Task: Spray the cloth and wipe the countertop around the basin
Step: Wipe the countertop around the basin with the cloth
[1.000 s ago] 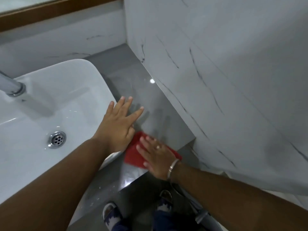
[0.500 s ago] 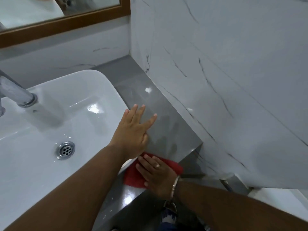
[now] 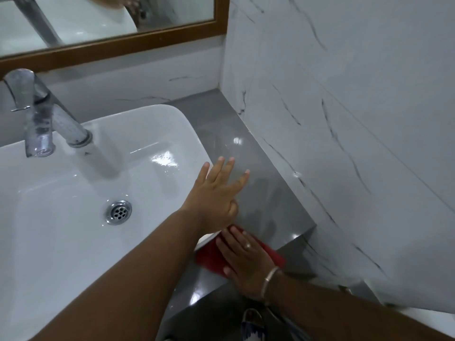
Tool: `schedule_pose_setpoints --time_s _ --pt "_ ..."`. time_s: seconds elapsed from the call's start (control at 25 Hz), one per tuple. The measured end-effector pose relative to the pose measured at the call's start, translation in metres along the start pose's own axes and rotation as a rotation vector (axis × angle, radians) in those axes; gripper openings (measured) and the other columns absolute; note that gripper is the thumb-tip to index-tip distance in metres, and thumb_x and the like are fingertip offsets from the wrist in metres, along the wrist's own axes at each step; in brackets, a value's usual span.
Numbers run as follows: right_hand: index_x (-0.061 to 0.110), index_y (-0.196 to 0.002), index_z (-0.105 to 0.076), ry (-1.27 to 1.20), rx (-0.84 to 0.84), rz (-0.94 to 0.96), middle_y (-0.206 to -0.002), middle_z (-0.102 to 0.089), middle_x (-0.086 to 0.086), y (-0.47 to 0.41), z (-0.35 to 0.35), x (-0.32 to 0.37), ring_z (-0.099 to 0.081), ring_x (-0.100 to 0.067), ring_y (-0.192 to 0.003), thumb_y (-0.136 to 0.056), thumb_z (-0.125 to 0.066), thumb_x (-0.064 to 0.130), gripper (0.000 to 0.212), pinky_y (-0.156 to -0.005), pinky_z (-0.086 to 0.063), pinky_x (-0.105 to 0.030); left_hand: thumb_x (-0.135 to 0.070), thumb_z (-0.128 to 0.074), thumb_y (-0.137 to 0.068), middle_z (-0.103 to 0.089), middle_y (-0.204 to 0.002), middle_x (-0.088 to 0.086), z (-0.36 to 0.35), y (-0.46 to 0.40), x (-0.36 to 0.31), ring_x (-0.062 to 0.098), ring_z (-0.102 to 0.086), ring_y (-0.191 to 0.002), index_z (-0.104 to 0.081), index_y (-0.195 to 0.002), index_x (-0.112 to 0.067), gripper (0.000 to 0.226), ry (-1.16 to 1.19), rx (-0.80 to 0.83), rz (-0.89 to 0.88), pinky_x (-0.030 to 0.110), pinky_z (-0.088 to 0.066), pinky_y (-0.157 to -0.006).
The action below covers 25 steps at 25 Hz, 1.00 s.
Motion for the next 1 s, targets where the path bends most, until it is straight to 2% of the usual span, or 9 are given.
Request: schedule_pose_setpoints --time_s 0.12,0.24,0.36,0.44,0.52,0.64,0.72,0.88,1.0 --pt "0.016 -0.153 -0.018 0.102 -0.003 0.109 -0.16 -0.018 -0.014 0.012 0.013 -0.062 -0.023 -0.035 -0.146 -0.091 -0.042 0.051 0.075 -0.118 -0.02 -0.05 -0.059 -0.027 -0.099 0.011 -0.169 0.012 0.002 0.035 0.009 0.034 0.015 -0.153 0.008 -0.159 -0.025 0.078 0.06 0.026 0.106 0.051 0.007 -0.124" --pt "0.01 -0.154 -0.01 0.027 0.034 -0.449 -0.161 -0.002 -0.02 0.0 0.033 -0.148 -0.011 -0.04 -0.148 -0.095 -0.044 0.042 0.075 -0.12 -0.014 -0.049 -0.073 -0.013 -0.092 -0.009 -0.168 0.017 0.005 0.125 0.054 0.04 -0.003 -0.153 -0.005 -0.16 -0.015 0.089 0.136 -0.017 0.256 0.051 -0.003 -0.122" --pt "0.002 -0.15 -0.024 -0.129 -0.137 -0.713 -0.158 -0.018 -0.028 -0.004 0.03 -0.113 -0.021 -0.046 -0.144 -0.09 -0.055 0.033 0.075 -0.116 -0.019 -0.055 -0.078 -0.005 -0.089 -0.021 -0.165 0.019 0.002 0.239 0.127 0.043 -0.013 -0.152 -0.014 -0.159 -0.012 0.096 0.147 -0.015 0.555 0.055 -0.009 -0.12" --pt "0.003 -0.15 -0.026 -0.148 -0.141 -0.609 -0.156 -0.022 -0.028 -0.008 0.014 -0.037 -0.024 -0.045 -0.143 -0.086 -0.052 0.037 0.077 -0.116 -0.017 -0.053 -0.077 -0.006 -0.089 -0.019 -0.166 0.017 0.004 0.277 0.152 0.04 -0.012 -0.153 -0.012 -0.159 -0.014 0.095 0.169 0.008 0.632 0.056 -0.008 -0.122" --pt "0.007 -0.15 -0.026 -0.137 -0.083 -0.274 -0.157 -0.024 -0.025 -0.003 0.0 0.04 -0.025 -0.043 -0.143 -0.084 -0.046 0.042 0.078 -0.118 -0.015 -0.051 -0.075 -0.011 -0.091 -0.02 -0.166 0.01 0.007 0.287 0.157 0.033 -0.012 -0.154 -0.015 -0.159 -0.017 0.089 0.154 -0.032 0.589 0.052 -0.004 -0.124" --pt "0.01 -0.146 -0.039 -0.063 -0.086 0.06 -0.154 -0.032 -0.019 0.005 0.006 0.019 -0.04 -0.043 -0.136 -0.083 -0.046 0.046 0.073 -0.108 -0.038 -0.055 -0.067 -0.019 -0.095 -0.028 -0.164 0.008 0.006 0.28 0.15 0.03 -0.018 -0.153 -0.022 -0.158 -0.021 0.078 0.135 -0.077 0.557 0.053 -0.005 -0.125" --pt "0.004 -0.143 -0.043 0.008 -0.161 -0.086 -0.152 -0.033 -0.025 0.006 0.017 -0.031 -0.042 -0.05 -0.132 -0.084 -0.042 0.042 0.07 -0.1 -0.043 -0.061 -0.063 -0.023 -0.096 -0.03 -0.164 0.008 0.009 0.28 0.152 0.03 -0.02 -0.153 -0.022 -0.158 -0.021 0.075 0.137 -0.109 0.599 0.055 -0.005 -0.125" --pt "-0.003 -0.145 -0.033 -0.175 -0.239 -0.785 -0.151 -0.029 -0.035 0.007 0.024 -0.044 -0.03 -0.054 -0.136 -0.086 -0.043 0.029 0.068 -0.109 -0.028 -0.063 -0.06 -0.023 -0.097 -0.03 -0.164 0.003 0.007 0.277 0.152 0.027 -0.021 -0.153 -0.02 -0.158 -0.022 0.072 0.139 -0.121 0.607 0.054 -0.003 -0.125" --pt "0.001 -0.148 -0.027 -0.156 -0.16 -0.643 -0.153 -0.03 -0.031 -0.017 0.019 0.077 -0.026 -0.047 -0.141 -0.086 -0.054 0.034 0.076 -0.115 -0.022 -0.056 -0.064 -0.019 -0.096 -0.029 -0.165 0.002 0.002 0.281 0.156 0.025 -0.02 -0.154 -0.017 -0.159 -0.026 0.073 0.143 -0.14 0.609 0.056 0.0 -0.125"
Point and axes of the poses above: each hand's wrist, its own y-axis away from the middle knuckle, its own z-axis out of the back of the hand, x = y × z, the point moved 5 cm from there along -y, towards the middle knuckle
